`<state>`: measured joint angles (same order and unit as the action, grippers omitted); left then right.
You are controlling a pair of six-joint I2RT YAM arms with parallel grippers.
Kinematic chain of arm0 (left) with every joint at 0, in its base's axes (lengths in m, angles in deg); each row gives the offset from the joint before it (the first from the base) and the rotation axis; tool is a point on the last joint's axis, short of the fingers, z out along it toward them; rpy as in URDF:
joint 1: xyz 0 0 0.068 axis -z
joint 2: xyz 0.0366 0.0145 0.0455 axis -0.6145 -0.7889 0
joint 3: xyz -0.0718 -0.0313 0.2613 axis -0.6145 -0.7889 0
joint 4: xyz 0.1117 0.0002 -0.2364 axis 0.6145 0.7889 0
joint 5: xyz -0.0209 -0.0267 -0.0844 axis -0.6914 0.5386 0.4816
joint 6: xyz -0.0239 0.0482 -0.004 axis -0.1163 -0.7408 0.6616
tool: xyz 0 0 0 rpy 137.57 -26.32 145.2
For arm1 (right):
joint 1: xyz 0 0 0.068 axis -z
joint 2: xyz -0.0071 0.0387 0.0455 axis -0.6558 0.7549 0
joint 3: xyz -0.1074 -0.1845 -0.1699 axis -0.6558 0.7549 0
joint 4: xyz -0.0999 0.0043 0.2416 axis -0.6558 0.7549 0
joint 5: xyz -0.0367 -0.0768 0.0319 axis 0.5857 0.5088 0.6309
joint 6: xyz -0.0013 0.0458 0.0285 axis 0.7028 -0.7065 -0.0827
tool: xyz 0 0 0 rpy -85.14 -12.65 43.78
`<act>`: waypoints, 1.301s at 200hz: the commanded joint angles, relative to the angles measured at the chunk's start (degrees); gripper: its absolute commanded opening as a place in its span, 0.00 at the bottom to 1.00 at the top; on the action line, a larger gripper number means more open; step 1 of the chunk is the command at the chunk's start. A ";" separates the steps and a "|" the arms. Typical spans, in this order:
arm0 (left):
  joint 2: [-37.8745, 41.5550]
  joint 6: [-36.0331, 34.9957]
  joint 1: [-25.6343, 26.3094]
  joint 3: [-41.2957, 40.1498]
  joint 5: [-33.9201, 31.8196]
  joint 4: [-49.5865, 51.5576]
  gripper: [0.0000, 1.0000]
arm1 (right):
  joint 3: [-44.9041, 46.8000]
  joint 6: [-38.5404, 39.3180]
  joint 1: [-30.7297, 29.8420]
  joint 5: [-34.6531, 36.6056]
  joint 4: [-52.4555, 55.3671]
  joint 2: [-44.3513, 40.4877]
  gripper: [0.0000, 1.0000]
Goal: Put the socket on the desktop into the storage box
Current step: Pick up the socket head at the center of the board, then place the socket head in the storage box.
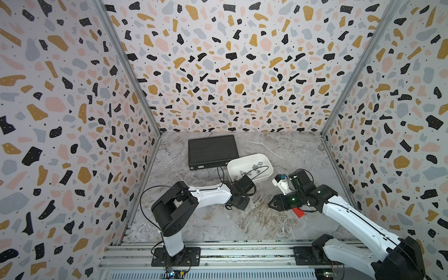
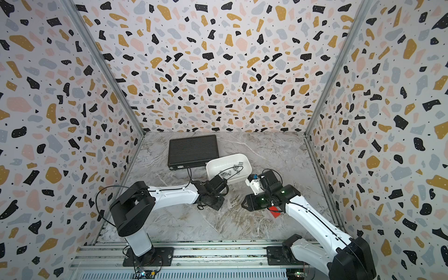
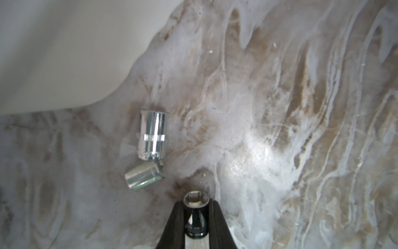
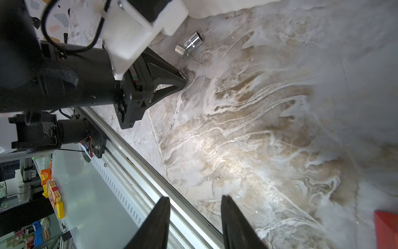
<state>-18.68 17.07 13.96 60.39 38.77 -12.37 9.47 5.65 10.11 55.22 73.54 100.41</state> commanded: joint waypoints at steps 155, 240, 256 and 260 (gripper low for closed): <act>2.89 -1.92 -2.51 14.85 1.32 5.47 0.02 | -3.21 -5.50 1.18 7.76 -5.25 0.05 0.44; -7.25 -3.93 -7.63 27.89 4.21 7.43 0.02 | -5.61 -6.03 3.01 8.23 -6.27 2.36 0.44; -9.18 -4.01 -8.52 29.88 4.97 7.75 0.03 | -5.76 -6.06 3.25 8.47 -6.43 2.33 0.44; -9.61 -4.07 -8.70 30.45 5.07 7.85 0.03 | -5.78 -6.05 3.28 8.57 -6.41 2.35 0.44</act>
<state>-26.48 14.23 6.46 87.12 42.20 -5.38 6.34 -0.07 13.02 62.78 67.44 102.90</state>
